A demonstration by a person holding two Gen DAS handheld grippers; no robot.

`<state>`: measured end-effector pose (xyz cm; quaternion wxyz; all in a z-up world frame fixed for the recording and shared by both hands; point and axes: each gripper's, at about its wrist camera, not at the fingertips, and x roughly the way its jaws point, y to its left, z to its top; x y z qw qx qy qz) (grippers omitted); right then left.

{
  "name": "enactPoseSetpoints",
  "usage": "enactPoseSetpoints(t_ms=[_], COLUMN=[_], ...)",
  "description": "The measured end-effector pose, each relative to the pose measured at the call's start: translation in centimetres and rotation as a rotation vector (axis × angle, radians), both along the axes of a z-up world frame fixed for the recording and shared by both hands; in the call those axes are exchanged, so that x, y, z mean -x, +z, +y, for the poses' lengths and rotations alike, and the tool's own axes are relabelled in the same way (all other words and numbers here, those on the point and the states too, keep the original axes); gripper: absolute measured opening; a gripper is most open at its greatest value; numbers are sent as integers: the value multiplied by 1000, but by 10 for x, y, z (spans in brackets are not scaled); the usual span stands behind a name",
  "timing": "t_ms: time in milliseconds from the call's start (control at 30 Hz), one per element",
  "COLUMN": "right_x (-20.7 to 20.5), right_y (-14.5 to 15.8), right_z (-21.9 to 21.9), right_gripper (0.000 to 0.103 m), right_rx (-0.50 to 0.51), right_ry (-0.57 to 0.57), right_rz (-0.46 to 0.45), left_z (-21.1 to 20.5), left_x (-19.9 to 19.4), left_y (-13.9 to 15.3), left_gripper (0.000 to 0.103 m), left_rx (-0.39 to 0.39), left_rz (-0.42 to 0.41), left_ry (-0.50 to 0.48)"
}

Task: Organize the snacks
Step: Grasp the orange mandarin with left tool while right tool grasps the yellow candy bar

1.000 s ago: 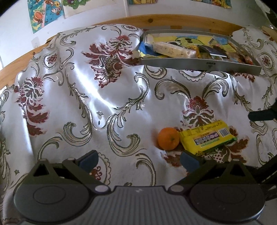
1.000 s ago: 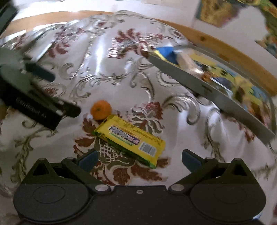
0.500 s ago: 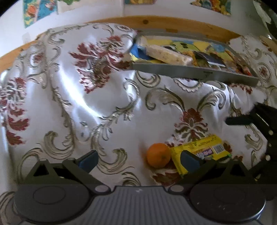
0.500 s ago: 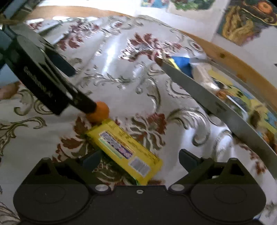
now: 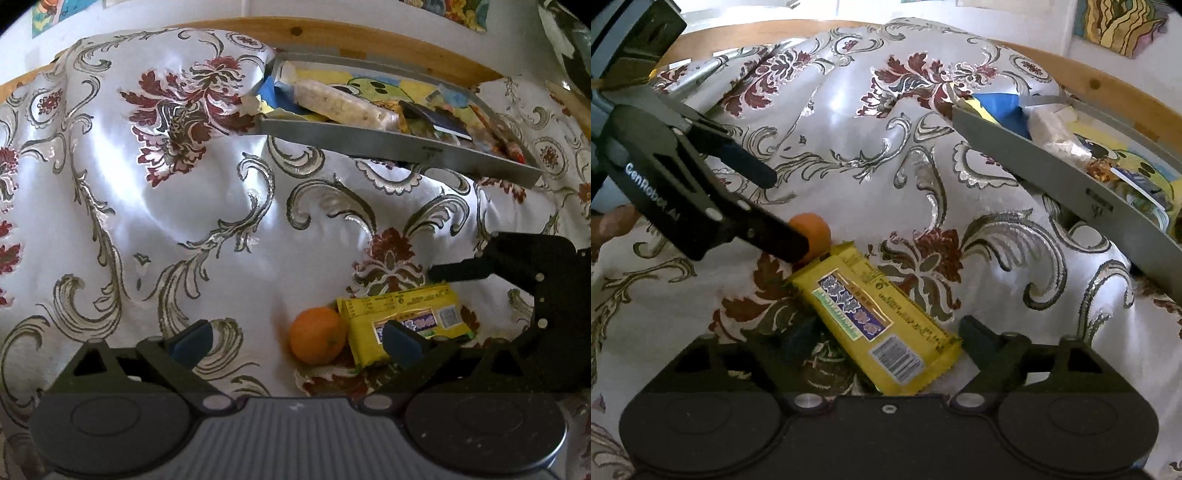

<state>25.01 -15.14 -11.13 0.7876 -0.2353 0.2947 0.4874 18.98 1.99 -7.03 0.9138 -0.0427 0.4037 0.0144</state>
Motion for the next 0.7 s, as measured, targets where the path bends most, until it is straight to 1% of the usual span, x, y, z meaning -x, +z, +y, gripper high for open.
enactPoseSetpoints(t_ms=[133,233,367,433,500,600,700], right_x=[0,2,11,15,17,17,14], right_y=[2,7,14,16,18,15,11], right_z=[-4,-7,-13,-16,-18,-16,-12], right_gripper=[74,69,63,61,61,63,64], right_rx=[37,89,136,144,144,136,125], right_ry=[1,-14,-44,-58,-65,-68,-81], right_rz=[15,34,24,25,25,22,28], left_z=[-2,-4,-6,-7,-7,-6,-7], left_x=[1,2,4,3,3,3,2], left_y=[2,2,-1,-3,-4,-7,-9], left_gripper=[96,92,88,83,83,80,75], left_rx=[11,18,21,14,1,12,-2], left_rz=[-11,-14,-11,-7,-6,-5,2], left_ry=[-17,-35,-44,-42,-37,-26,-19])
